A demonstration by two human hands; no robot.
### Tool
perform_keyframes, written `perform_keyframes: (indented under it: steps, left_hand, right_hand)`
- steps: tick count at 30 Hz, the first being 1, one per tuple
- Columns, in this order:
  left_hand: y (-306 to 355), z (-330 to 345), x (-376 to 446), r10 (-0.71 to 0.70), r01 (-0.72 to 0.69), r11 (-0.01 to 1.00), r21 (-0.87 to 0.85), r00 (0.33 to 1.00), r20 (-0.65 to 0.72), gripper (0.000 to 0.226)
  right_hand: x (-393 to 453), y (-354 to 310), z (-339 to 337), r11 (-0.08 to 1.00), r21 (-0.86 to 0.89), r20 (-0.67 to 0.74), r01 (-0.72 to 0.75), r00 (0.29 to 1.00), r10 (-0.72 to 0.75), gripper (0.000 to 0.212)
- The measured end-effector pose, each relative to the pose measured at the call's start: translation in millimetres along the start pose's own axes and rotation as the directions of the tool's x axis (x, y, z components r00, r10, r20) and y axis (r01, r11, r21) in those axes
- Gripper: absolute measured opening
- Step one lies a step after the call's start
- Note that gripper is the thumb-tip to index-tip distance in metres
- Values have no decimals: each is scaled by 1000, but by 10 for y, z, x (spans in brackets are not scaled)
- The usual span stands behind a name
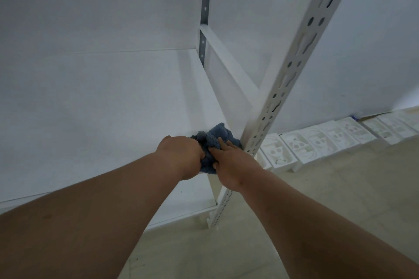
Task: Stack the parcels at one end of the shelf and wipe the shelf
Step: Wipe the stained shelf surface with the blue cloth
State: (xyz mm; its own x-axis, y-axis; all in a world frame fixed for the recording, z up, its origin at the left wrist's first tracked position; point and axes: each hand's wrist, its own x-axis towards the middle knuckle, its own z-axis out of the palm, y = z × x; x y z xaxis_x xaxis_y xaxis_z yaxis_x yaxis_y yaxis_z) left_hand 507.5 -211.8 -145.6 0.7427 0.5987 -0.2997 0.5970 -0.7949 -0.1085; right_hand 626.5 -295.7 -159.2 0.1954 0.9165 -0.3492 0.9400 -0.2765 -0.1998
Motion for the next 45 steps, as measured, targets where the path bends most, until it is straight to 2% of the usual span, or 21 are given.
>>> perform_keyframes:
  steps: [5, 8, 11, 14, 17, 18, 22, 24, 26, 27, 29, 31, 35, 37, 39, 41, 43, 45]
  left_hand:
    - [85, 1, -48, -8, 9, 999, 39, 1000, -21, 20]
    - [52, 17, -94, -28, 29, 999, 20, 998, -49, 19]
    - [-41, 60, -164, -42, 42, 999, 5, 997, -62, 16]
    - [-188, 120, -245, -51, 51, 999, -3, 997, -65, 15]
    - [-369, 176, -339, -77, 76, 997, -19, 996, -49, 16]
    - [-426, 196, -372, -86, 86, 996, -22, 995, -41, 17]
    - [-656, 289, -572, -133, 132, 990, -44, 990, -36, 19]
    - [-777, 335, -679, -147, 145, 988, -44, 989, -26, 20]
    - [-908, 351, -786, -155, 155, 987, -37, 988, -17, 20]
    - [-976, 345, -843, -158, 158, 987, -35, 987, -6, 19]
    - [-1107, 325, -966, -184, 185, 982, -39, 982, 35, 19]
    - [-1272, 306, -1099, -230, 237, 968, -86, 970, 85, 23]
    - [-1618, 260, -1338, -229, 269, 940, -210, 954, 195, 18]
    - [-1790, 230, -1465, -205, 294, 889, -351, 941, 271, 18]
    - [-1944, 215, -1589, -182, 345, 767, -541, 926, 332, 12]
    - [-2076, 183, -1721, -181, 363, 690, -627, 925, 335, 17]
    - [-2202, 166, -1803, -200, 378, 627, -681, 923, 328, 12]
    - [-2317, 117, -1889, -233, 409, 506, -760, 913, 336, 9]
  right_hand:
    - [-20, -109, -32, 992, -114, 34, -52, 998, 56, 66]
    - [-45, -196, -85, 970, -239, 58, -54, 996, 70, 48]
    - [-65, -315, -125, 978, -207, -8, -28, 1000, 27, 26]
    - [-55, -506, -137, 976, -209, 107, -59, 991, 82, 28]
    - [-64, -707, -156, 976, -214, 40, 30, 999, -22, 23]
    - [-59, -770, -163, 974, -221, 51, 42, 998, -32, 24]
    - [55, -1131, -195, 970, -242, 273, -16, 958, 84, 42]
    - [91, -1316, -223, 971, -239, 291, -14, 953, 85, 52]
    - [90, -1482, -217, 974, -225, 290, 11, 955, 56, 53]
    - [73, -1559, -208, 972, -232, 271, 32, 962, 32, 47]
    - [48, -1708, -169, 966, -237, 137, 108, 988, -77, 28]
    - [37, -1882, -129, 958, -229, 37, 175, 985, -171, 20]
    - [130, -2265, -128, 962, -220, 139, 164, 981, -136, 25]
    - [169, -2396, -152, 972, -171, 174, 159, 976, -129, 22]
    - [164, -2489, -176, 985, -69, 157, 157, 977, -145, 18]
    - [129, -2590, -216, 989, 54, 165, 137, 976, -144, 18]
    - [88, -2712, -261, 981, 162, 221, 105, 965, -140, 23]
    - [65, -2823, -293, 965, 258, 279, 54, 952, -128, 31]
